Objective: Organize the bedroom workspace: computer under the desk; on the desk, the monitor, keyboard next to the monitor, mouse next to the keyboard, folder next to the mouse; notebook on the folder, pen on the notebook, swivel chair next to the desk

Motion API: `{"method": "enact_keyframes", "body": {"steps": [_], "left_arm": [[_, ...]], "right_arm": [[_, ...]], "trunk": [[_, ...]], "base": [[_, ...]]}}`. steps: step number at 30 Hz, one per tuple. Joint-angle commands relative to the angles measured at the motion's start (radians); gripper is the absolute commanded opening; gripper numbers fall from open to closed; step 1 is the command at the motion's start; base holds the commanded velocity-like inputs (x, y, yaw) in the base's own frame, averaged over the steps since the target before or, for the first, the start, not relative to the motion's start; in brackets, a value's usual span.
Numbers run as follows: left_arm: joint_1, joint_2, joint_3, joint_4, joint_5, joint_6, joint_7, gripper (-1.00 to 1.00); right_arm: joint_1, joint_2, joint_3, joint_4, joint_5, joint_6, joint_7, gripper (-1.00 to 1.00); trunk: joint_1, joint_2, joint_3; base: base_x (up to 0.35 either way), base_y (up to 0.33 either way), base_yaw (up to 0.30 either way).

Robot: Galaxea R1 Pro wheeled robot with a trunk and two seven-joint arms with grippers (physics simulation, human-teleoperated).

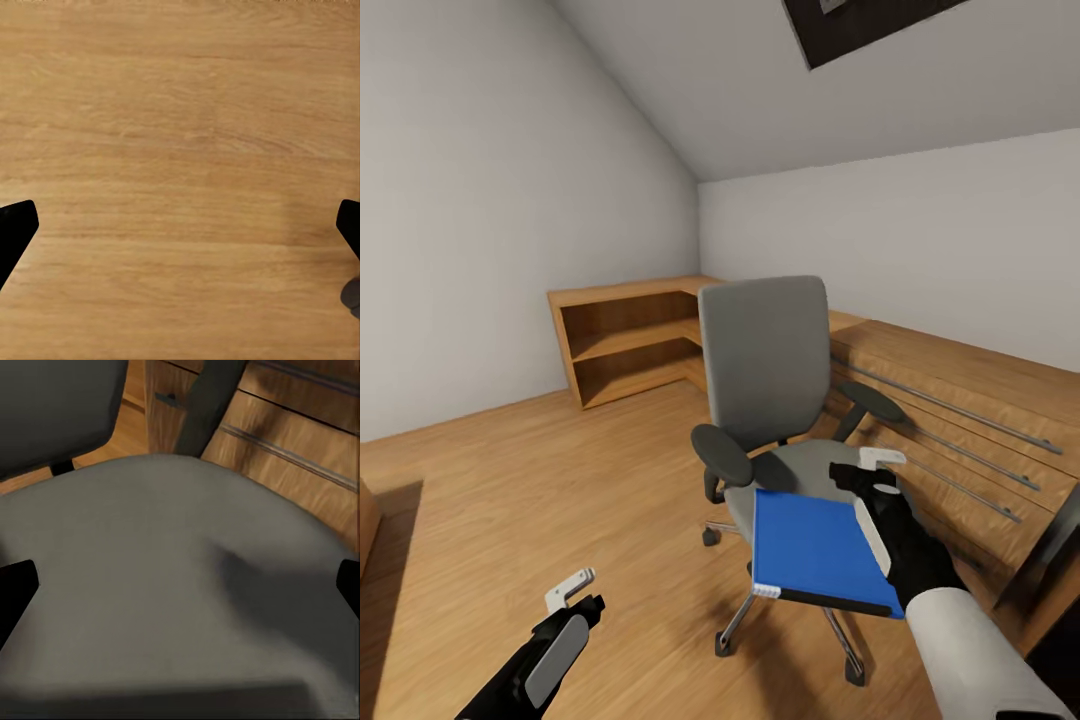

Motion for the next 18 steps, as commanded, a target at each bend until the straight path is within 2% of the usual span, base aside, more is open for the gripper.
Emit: {"method": "enact_keyframes", "body": {"steps": [1,2,5,8,12,18], "left_arm": [[0.000,0.001,-0.005,-0.002,0.004,0.003,0.008,1.00],[-0.001,0.001,-0.005,-0.002,0.004,0.003,0.008,1.00],[0.000,0.001,-0.005,-0.002,0.004,0.003,0.008,1.00],[0.000,0.001,-0.005,-0.002,0.004,0.003,0.008,1.00],[0.000,0.001,-0.005,-0.002,0.004,0.003,0.008,1.00],[0.000,-0.003,-0.005,-0.002,0.004,0.003,0.008,1.00]], "right_arm": [[0.017,0.000,0.001,-0.037,-0.005,0.021,-0.004,1.00],[0.047,0.001,0.002,-0.102,-0.006,0.049,-0.005,1.00],[0.099,0.003,0.002,-0.211,-0.007,0.097,-0.005,1.00],[0.134,0.004,0.003,-0.284,-0.008,0.123,-0.005,1.00],[0.154,0.004,0.004,-0.329,-0.008,0.135,-0.006,1.00],[0.163,0.004,0.005,-0.349,-0.008,0.140,-0.006,1.00]], "trunk": [[0.000,0.000,-0.001],[0.000,0.000,-0.001],[0.000,0.000,0.000],[0.000,0.000,0.000],[0.000,0.000,0.000],[0.000,0.000,0.000]], "base": [[0.000,0.000,0.000],[0.000,0.000,0.000],[0.000,0.000,0.000],[0.000,0.000,0.000],[0.000,0.000,0.000],[0.000,0.000,0.000]]}}
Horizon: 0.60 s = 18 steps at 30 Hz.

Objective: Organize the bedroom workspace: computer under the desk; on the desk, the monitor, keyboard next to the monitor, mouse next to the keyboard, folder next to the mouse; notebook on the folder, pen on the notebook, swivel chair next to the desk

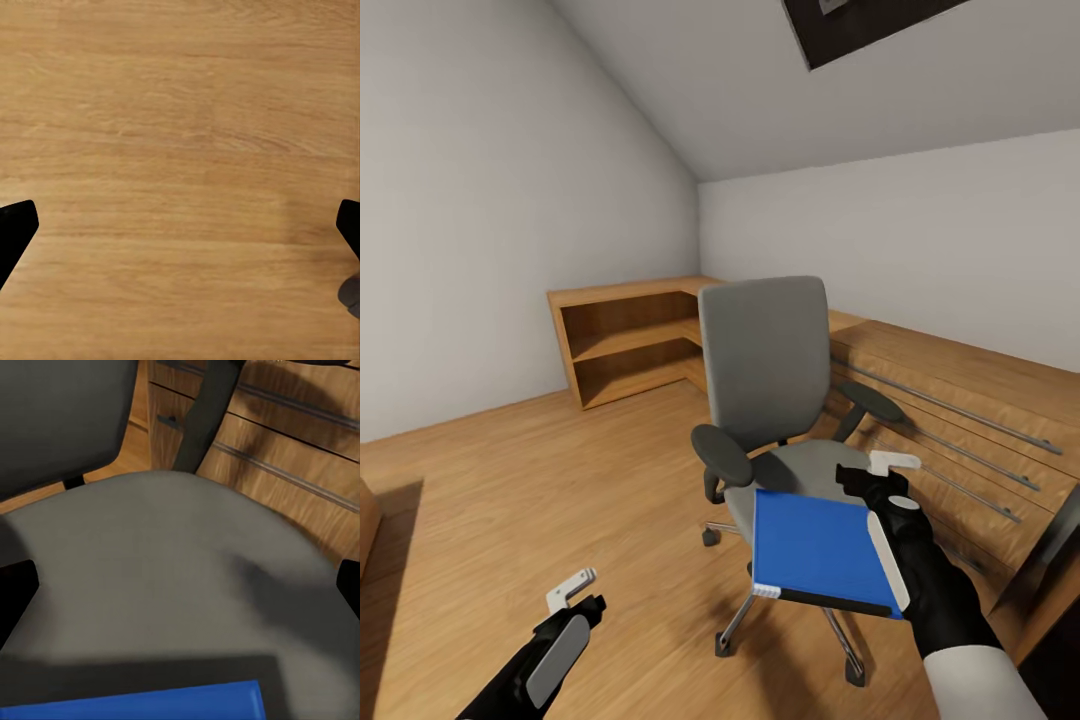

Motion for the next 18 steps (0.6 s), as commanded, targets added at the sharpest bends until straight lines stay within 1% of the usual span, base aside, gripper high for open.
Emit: {"method": "enact_keyframes", "body": {"steps": [1,2,3,6,8,11,12,14,18], "left_arm": [[-0.001,0.001,-0.005,-0.002,0.004,0.003,0.008,1.00],[-0.001,0.000,-0.005,-0.002,0.004,0.003,0.008,1.00],[0.000,-0.004,-0.005,-0.002,0.004,0.003,0.008,1.00],[0.000,-0.006,-0.005,-0.002,0.003,0.003,0.008,1.00],[-0.001,-0.007,-0.005,-0.002,0.003,0.003,0.008,1.00],[-0.001,-0.008,-0.005,-0.002,0.002,0.002,0.008,1.00],[-0.001,-0.008,-0.005,-0.002,0.003,0.001,0.008,1.00],[-0.001,-0.008,-0.005,-0.002,0.003,0.001,0.008,1.00],[-0.001,-0.008,-0.005,-0.002,0.004,0.000,0.008,1.00]], "right_arm": [[0.000,0.000,0.002,-0.003,-0.005,0.005,-0.005,1.00],[0.000,0.000,0.002,-0.005,-0.005,0.006,-0.005,1.00],[0.002,0.009,0.002,-0.025,-0.006,0.007,-0.005,1.00],[0.002,0.029,0.000,-0.032,-0.005,0.007,-0.005,1.00],[0.003,0.048,-0.002,-0.040,-0.003,0.007,-0.006,1.00],[0.006,0.056,-0.002,-0.044,-0.001,0.006,-0.007,1.00],[0.008,0.060,-0.003,-0.046,0.002,0.006,-0.006,1.00],[0.008,0.061,-0.003,-0.047,0.002,0.006,-0.006,1.00],[0.008,0.061,-0.003,-0.046,0.003,0.005,-0.006,1.00]], "trunk": [[0.000,0.000,-0.001],[0.000,0.000,-0.001],[0.000,0.000,-0.001],[0.000,0.000,-0.001],[0.000,0.000,-0.001],[0.000,0.000,-0.001],[0.000,0.000,-0.001],[0.000,0.000,0.000],[0.000,0.000,0.002]], "base": [[0.000,0.000,0.000],[0.000,0.000,0.000],[0.000,0.000,0.000],[0.000,0.000,0.000],[0.000,0.000,0.000],[0.000,0.000,-0.004],[-0.105,0.000,-0.222],[-0.165,0.000,-0.233],[-0.273,0.000,-0.251]]}}
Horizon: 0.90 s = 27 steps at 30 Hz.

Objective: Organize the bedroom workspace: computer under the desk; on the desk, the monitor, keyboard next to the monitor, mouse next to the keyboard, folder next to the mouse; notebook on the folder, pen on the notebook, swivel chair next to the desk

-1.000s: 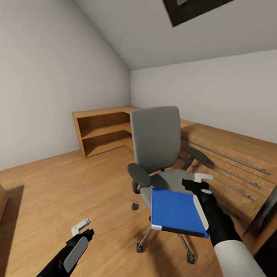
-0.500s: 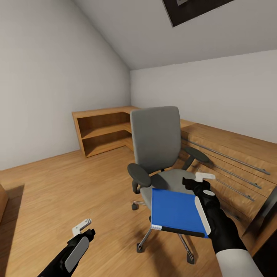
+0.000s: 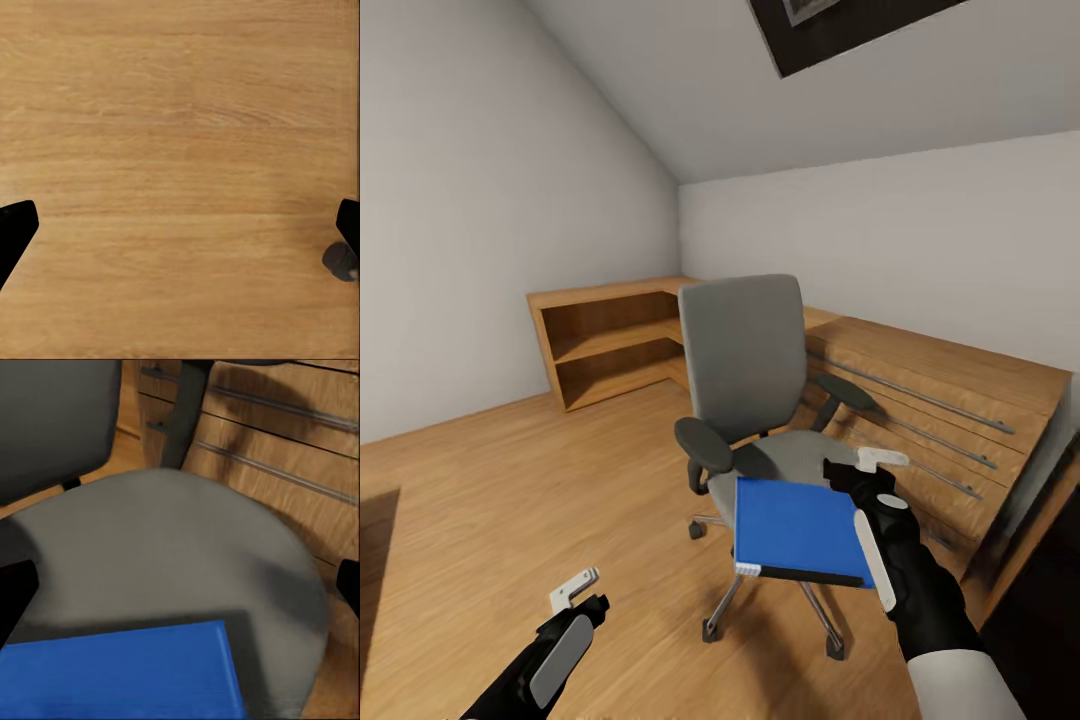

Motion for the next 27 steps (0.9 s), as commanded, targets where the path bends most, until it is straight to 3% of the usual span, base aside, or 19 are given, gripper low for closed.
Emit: {"method": "enact_keyframes", "body": {"steps": [1,16,24,26,27], "left_arm": [[0.000,0.001,-0.005,-0.002,0.004,0.003,0.008,1.00],[-0.001,0.002,-0.005,-0.003,0.003,0.003,0.008,1.00],[0.000,0.002,-0.004,-0.008,0.003,-0.001,0.008,1.00],[-0.001,0.002,-0.004,-0.008,0.003,-0.015,0.008,1.00],[0.000,0.003,-0.004,-0.009,0.004,-0.066,0.005,1.00]], "right_arm": [[-0.001,0.001,0.000,-0.001,-0.004,0.004,-0.004,1.00],[-0.001,0.001,0.000,0.003,-0.004,0.000,-0.004,1.00],[-0.001,0.002,0.000,0.007,-0.004,-0.004,-0.004,1.00],[-0.001,0.002,0.000,0.008,-0.004,-0.005,-0.003,1.00],[-0.001,0.002,0.000,0.027,-0.004,-0.007,-0.002,1.00]], "trunk": [[-0.001,-0.001,-0.001],[-0.001,-0.001,0.005],[-0.001,-0.001,0.005],[-0.001,-0.001,0.005],[-0.001,-0.001,0.005]], "base": [[-0.304,0.000,-0.256],[-0.330,0.000,-0.258],[-0.335,0.000,-0.068],[-0.336,0.000,-0.014],[-0.333,0.072,-0.002]]}}
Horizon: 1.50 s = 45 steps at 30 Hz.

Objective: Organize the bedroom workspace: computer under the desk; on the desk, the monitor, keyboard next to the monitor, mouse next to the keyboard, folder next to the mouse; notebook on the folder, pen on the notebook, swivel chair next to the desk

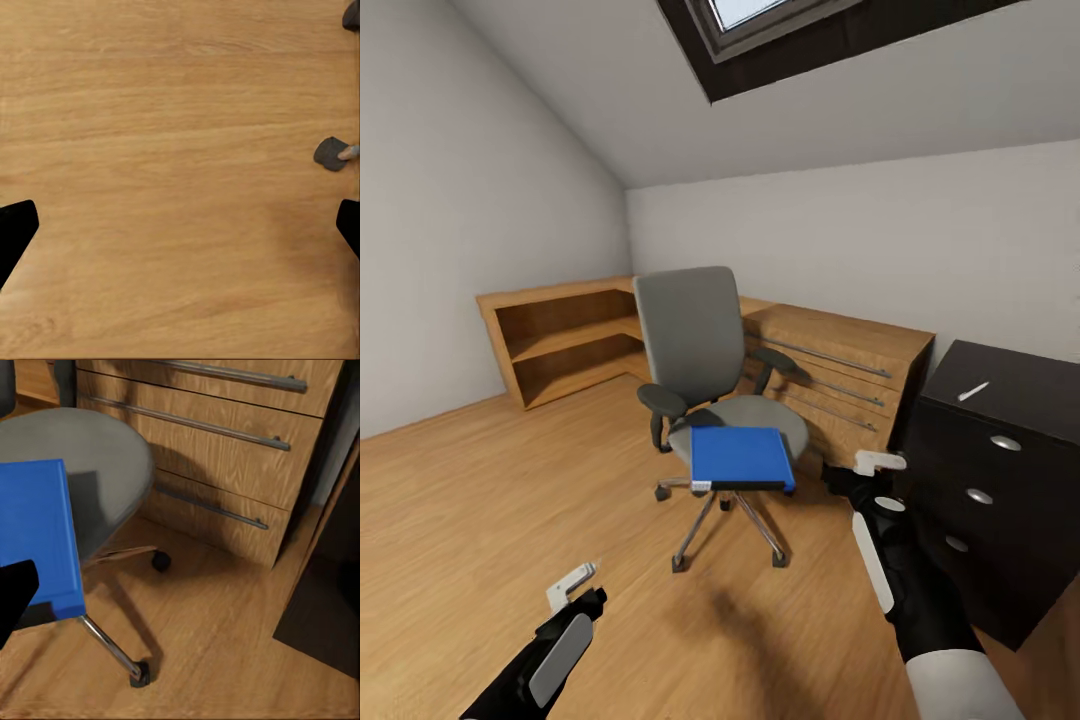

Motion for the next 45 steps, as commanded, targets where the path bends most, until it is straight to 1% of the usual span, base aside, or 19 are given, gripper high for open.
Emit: {"method": "enact_keyframes", "body": {"steps": [1,6,9,11,16,20,21,23,24,25,26,29,30,32,35,36,40,41,45], "left_arm": [[-0.001,0.002,-0.006,-0.003,0.004,-0.004,0.007,1.00],[-0.001,0.006,-0.002,-0.030,0.005,-0.019,0.007,1.00],[-0.001,0.009,-0.001,-0.078,0.008,-0.020,0.009,1.00],[-0.002,0.017,0.000,-0.149,0.013,-0.016,0.012,1.00],[-0.002,0.020,0.001,-0.193,0.016,-0.014,0.013,1.00],[-0.002,0.021,0.001,-0.228,0.035,-0.013,0.014,1.00],[0.001,0.035,0.001,-0.278,0.099,0.020,0.015,1.00],[0.005,0.038,0.001,-0.298,0.107,0.043,0.015,1.00],[0.011,0.039,0.001,-0.321,0.112,0.066,0.015,1.00],[0.027,0.041,0.001,-0.357,0.116,0.092,0.015,1.00],[0.037,0.042,0.001,-0.381,0.118,0.102,0.016,1.00],[0.052,0.042,0.001,-0.411,0.119,0.112,0.016,1.00],[0.060,0.042,0.001,-0.427,0.120,0.115,0.016,1.00],[0.066,0.042,0.001,-0.438,0.120,0.117,0.016,1.00],[0.071,0.042,0.000,-0.448,0.120,0.119,0.016,1.00],[0.073,0.042,0.000,-0.452,0.120,0.120,0.016,1.00],[0.075,0.042,0.000,-0.456,0.120,0.121,0.016,1.00],[0.075,0.042,0.000,-0.457,0.119,0.121,0.016,1.00],[0.076,0.042,-0.001,-0.459,0.119,0.121,0.016,1.00]], "right_arm": [[-0.001,0.000,-0.001,0.003,-0.004,0.004,-0.004,1.00],[-0.001,0.001,0.000,0.013,-0.005,0.003,-0.001,1.00],[-0.001,0.001,0.001,0.017,-0.007,0.003,0.001,1.00],[-0.001,0.005,0.006,0.016,-0.008,0.003,0.001,1.00],[-0.001,0.008,0.011,0.017,-0.009,0.002,0.001,1.00],[-0.001,0.008,0.013,0.020,-0.010,0.000,0.002,1.00],[-0.001,0.002,0.009,0.045,-0.010,-0.023,0.005,1.00],[-0.001,0.002,0.006,0.067,-0.010,-0.042,0.006,1.00],[-0.001,0.001,0.001,0.097,-0.010,-0.066,0.006,1.00],[-0.001,0.001,-0.013,0.149,-0.010,-0.108,0.006,1.00],[-0.001,0.001,-0.026,0.184,-0.011,-0.135,0.007,1.00],[-0.002,0.002,-0.047,0.226,-0.016,-0.167,0.010,1.00],[-0.002,0.002,-0.058,0.245,-0.029,-0.181,0.016,1.00],[-0.002,0.002,-0.066,0.257,-0.053,-0.189,0.029,1.00],[-0.002,-0.001,-0.073,0.268,-0.102,-0.197,0.055,1.00],[-0.003,-0.006,-0.076,0.274,-0.136,-0.200,0.072,1.00],[-0.003,-0.031,-0.079,0.294,-0.202,-0.203,0.099,1.00],[-0.004,-0.046,-0.080,0.311,-0.235,-0.203,0.115,1.00],[-0.008,-0.074,-0.080,0.368,-0.309,-0.204,0.151,1.00]], "trunk": [[-0.001,-0.001,-0.001],[-0.001,-0.001,-0.001],[-0.001,-0.001,-0.001],[-0.001,-0.001,-0.001],[-0.001,-0.001,-0.001],[0.015,-0.029,-0.014],[0.018,-0.036,-0.017],[0.026,-0.050,-0.023],[0.030,-0.057,-0.026],[0.034,-0.064,-0.029],[0.038,-0.071,-0.032],[0.049,-0.092,-0.042],[0.053,-0.099,-0.045],[0.061,-0.113,-0.051],[0.072,-0.134,-0.061],[0.076,-0.141,-0.064],[0.091,-0.169,-0.076],[0.095,-0.176,-0.079],[0.110,-0.204,-0.092]], "base": [[-0.296,0.064,-0.001],[-0.177,0.034,-0.001],[-0.071,0.014,0.000],[-0.027,0.005,0.000],[-0.010,0.002,0.000],[-0.003,0.001,0.000],[0.000,0.000,0.000],[0.000,0.000,0.000],[0.000,0.000,0.000],[0.000,0.000,0.000],[0.000,0.000,0.000],[0.000,0.000,0.000],[0.000,0.000,0.000],[0.000,0.000,0.000],[0.000,0.000,0.000],[0.000,0.000,0.000],[0.000,0.000,0.000],[0.000,0.000,0.000],[0.000,0.000,0.000]]}}
